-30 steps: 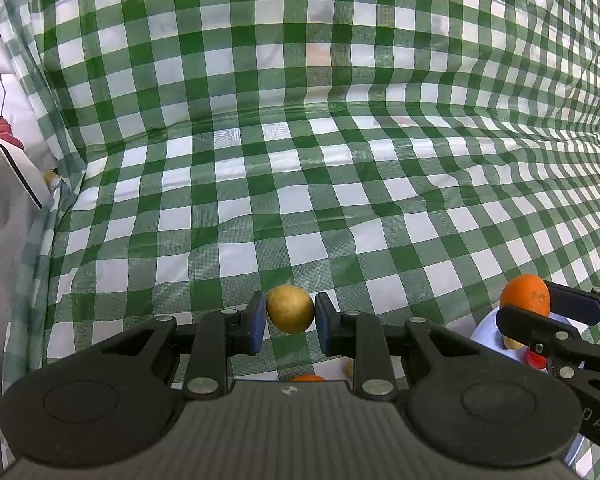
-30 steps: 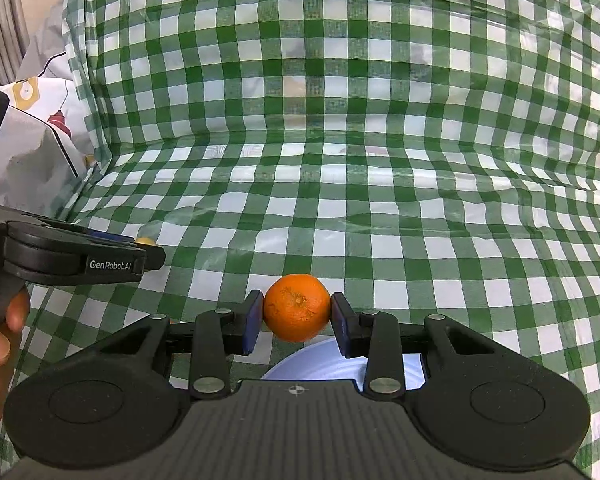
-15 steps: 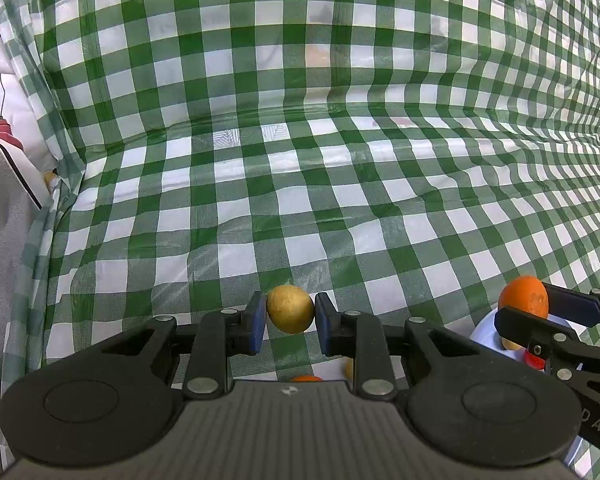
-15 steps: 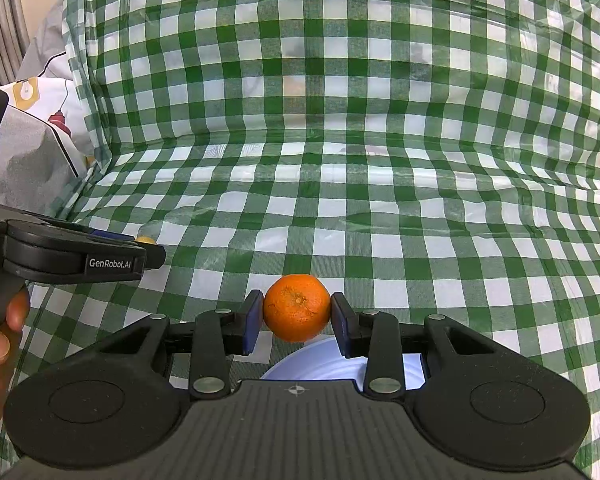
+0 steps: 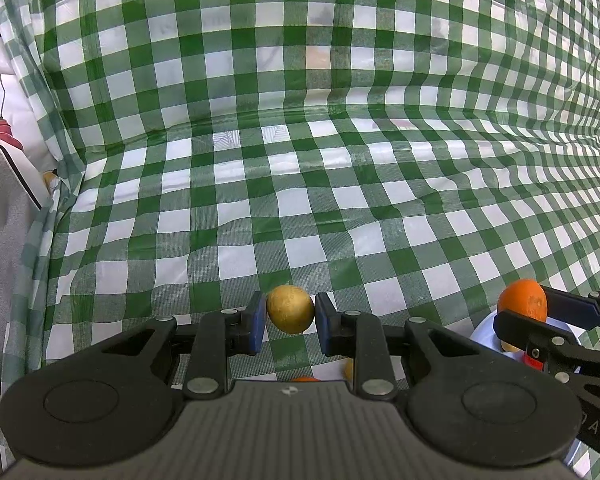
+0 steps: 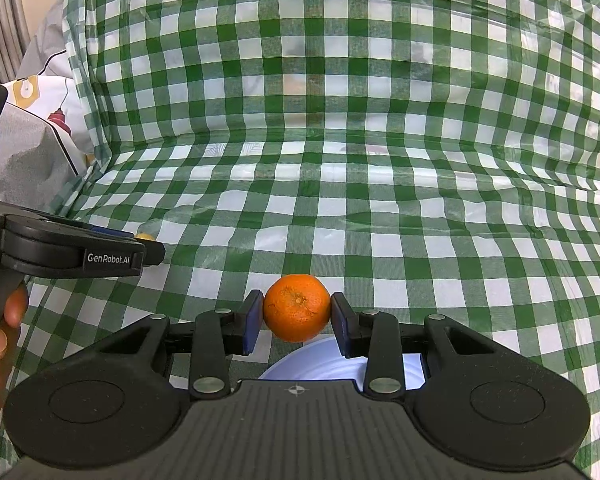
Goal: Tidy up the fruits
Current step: 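Hold the yellow fruit in the left tool while the right tool holds the mandarin, then carry the yellow fruit over the plate and open the left tool while the right tool drops the mandarin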
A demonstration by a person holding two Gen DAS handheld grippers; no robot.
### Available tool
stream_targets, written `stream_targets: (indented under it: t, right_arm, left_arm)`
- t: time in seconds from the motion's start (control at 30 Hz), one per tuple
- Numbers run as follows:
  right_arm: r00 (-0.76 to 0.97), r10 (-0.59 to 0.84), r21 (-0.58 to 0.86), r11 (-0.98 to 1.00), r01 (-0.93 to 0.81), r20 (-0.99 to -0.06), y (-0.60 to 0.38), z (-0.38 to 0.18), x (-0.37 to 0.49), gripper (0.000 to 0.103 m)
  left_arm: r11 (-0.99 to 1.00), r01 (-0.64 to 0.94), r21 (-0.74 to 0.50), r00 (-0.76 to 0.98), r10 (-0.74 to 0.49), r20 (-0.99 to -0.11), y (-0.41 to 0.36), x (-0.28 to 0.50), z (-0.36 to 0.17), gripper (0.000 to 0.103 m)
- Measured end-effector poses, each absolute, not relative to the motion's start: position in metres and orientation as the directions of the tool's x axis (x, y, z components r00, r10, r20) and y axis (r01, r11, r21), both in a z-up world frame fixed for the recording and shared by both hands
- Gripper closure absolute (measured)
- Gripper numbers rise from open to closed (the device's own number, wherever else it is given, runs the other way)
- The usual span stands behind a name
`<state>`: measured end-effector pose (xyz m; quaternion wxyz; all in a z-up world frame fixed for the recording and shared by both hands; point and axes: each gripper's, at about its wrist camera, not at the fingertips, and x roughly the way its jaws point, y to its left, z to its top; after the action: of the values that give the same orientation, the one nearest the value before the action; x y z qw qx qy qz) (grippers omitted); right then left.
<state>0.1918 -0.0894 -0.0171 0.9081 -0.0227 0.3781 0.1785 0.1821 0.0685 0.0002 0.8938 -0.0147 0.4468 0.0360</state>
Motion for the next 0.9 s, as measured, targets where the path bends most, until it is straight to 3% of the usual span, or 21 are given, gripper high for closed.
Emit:
stream_targets:
  t: [0.9]
  right_arm:
    - [0.652, 0.302, 0.088, 0.936, -0.34, -0.696, -0.0918, -0.0152, 0.1915, 0.065]
  left_arm:
    - [0.998, -0.067, -0.008, 0.6, 0.034, -0.799, 0.063, 0.1807, 0.0016, 0.074]
